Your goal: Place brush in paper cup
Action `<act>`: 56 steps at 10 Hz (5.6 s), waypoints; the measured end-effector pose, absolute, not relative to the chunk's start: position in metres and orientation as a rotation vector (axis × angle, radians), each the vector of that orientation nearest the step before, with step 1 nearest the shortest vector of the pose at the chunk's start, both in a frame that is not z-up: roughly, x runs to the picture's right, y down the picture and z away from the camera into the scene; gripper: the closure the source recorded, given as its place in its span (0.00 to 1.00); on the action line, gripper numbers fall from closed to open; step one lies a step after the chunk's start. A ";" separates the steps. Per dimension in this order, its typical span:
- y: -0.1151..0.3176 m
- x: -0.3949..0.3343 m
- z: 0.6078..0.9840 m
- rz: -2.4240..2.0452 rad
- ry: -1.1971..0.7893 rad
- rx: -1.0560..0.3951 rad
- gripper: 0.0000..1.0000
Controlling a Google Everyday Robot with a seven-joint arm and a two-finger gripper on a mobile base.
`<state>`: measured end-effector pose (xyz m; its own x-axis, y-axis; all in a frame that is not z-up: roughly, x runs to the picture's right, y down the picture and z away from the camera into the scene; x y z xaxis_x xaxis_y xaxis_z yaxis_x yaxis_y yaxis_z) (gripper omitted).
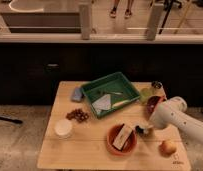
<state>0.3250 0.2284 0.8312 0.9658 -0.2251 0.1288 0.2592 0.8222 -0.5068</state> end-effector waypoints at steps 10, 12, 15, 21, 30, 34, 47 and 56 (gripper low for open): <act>0.184 0.314 0.767 -0.285 -0.083 -0.483 1.00; 0.170 0.312 0.747 -0.298 -0.077 -0.463 1.00; 0.147 0.302 0.734 -0.344 -0.071 -0.439 1.00; 0.114 0.260 0.734 -0.445 -0.089 -0.407 1.00; 0.091 0.188 0.738 -0.557 -0.113 -0.395 1.00; 0.090 0.186 0.738 -0.560 -0.115 -0.392 1.00; 0.048 0.050 0.732 -1.013 -0.192 -0.327 1.00; 0.069 -0.029 0.731 -1.189 -0.328 -0.321 1.00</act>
